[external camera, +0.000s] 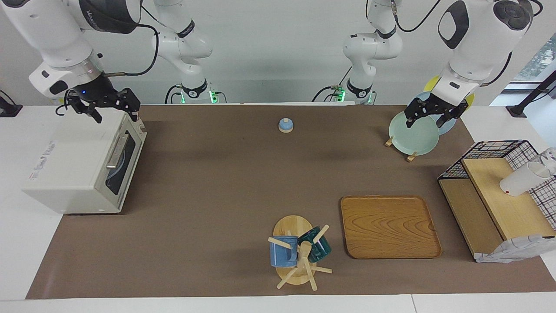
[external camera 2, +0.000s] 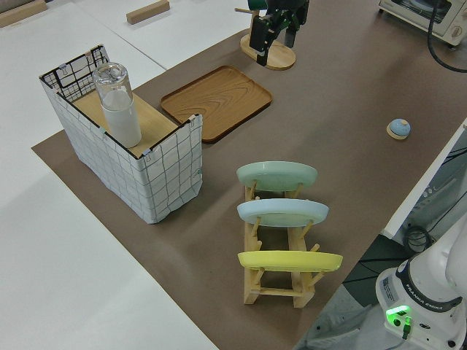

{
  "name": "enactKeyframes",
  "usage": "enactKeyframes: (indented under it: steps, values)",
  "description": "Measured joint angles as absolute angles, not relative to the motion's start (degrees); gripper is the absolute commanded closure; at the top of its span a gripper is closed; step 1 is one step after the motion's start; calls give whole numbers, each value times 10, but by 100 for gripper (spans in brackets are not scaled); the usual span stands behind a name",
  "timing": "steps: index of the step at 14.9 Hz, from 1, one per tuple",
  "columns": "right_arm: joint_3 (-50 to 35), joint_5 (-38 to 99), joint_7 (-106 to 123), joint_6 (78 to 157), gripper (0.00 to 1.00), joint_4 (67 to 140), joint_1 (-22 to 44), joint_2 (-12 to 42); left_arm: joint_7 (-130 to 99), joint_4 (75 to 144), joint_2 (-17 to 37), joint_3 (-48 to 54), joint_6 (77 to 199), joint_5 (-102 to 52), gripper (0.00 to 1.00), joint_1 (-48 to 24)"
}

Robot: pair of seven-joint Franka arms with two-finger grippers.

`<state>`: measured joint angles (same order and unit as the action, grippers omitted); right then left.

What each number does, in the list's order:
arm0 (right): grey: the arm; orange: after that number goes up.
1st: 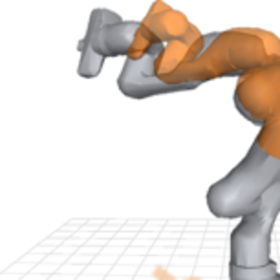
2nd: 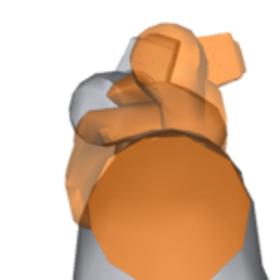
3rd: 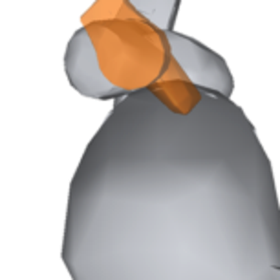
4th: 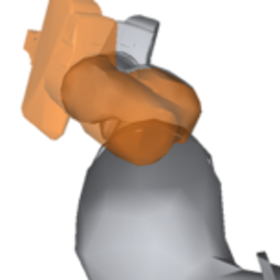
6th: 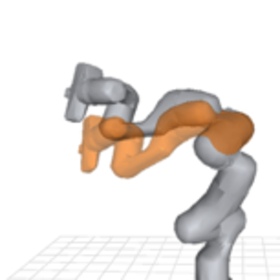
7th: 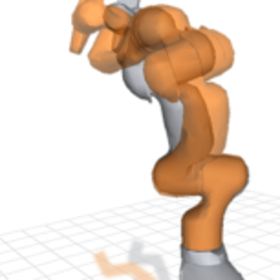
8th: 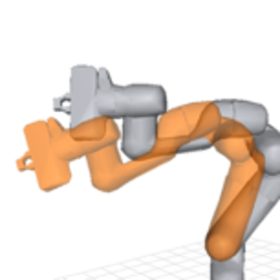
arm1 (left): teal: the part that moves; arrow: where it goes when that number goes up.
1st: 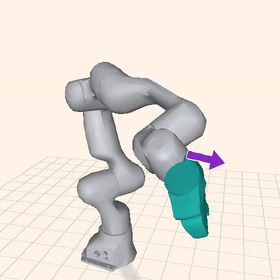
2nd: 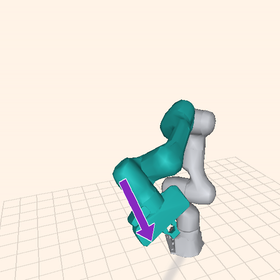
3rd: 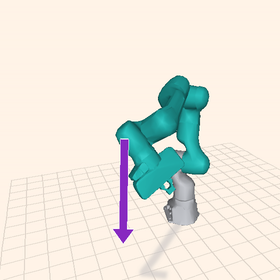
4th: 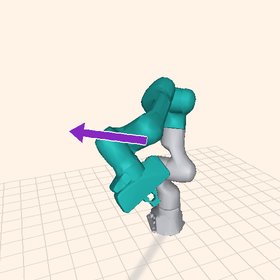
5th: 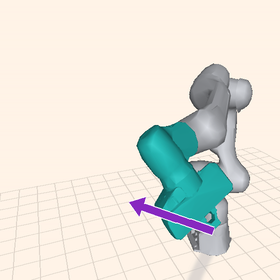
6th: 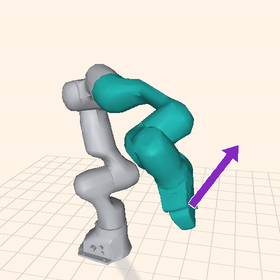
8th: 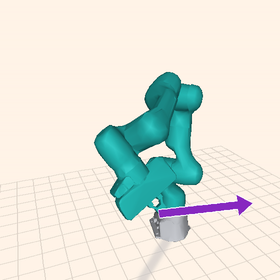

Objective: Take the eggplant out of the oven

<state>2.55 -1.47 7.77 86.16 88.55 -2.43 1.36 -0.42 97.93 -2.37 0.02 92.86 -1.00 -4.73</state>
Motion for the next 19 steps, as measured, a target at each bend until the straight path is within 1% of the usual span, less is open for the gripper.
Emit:
enactKeyframes:
  steps: [6, 7, 9, 10, 12, 14, 19]
  values:
    - [25, -15, 78, 862, 0, 886, -24, 14, -4, 979, -24, 0, 929, -10, 0, -47]
    - [25, -15, 80, 862, 14, 886, -24, 14, -4, 979, -24, 0, 929, -10, 0, -47]
    - [25, -15, 84, 860, 96, 889, -24, 13, -4, 979, -24, 0, 929, -10, 0, -47]
    - [26, -15, 84, 860, 100, 893, -24, 13, -4, 979, -24, 0, 929, -10, 0, -47]
    - [26, -15, 84, 865, 100, 913, -26, 9, -4, 979, -24, 0, 929, -10, 0, -47]
    - [26, -15, 85, 887, 100, 945, -26, -2, -4, 979, -24, 0, 929, -10, 0, -47]
    - [30, -44, 69, 999, 100, 1061, -32, -35, -4, 979, -24, 0, 929, -10, 0, -47]
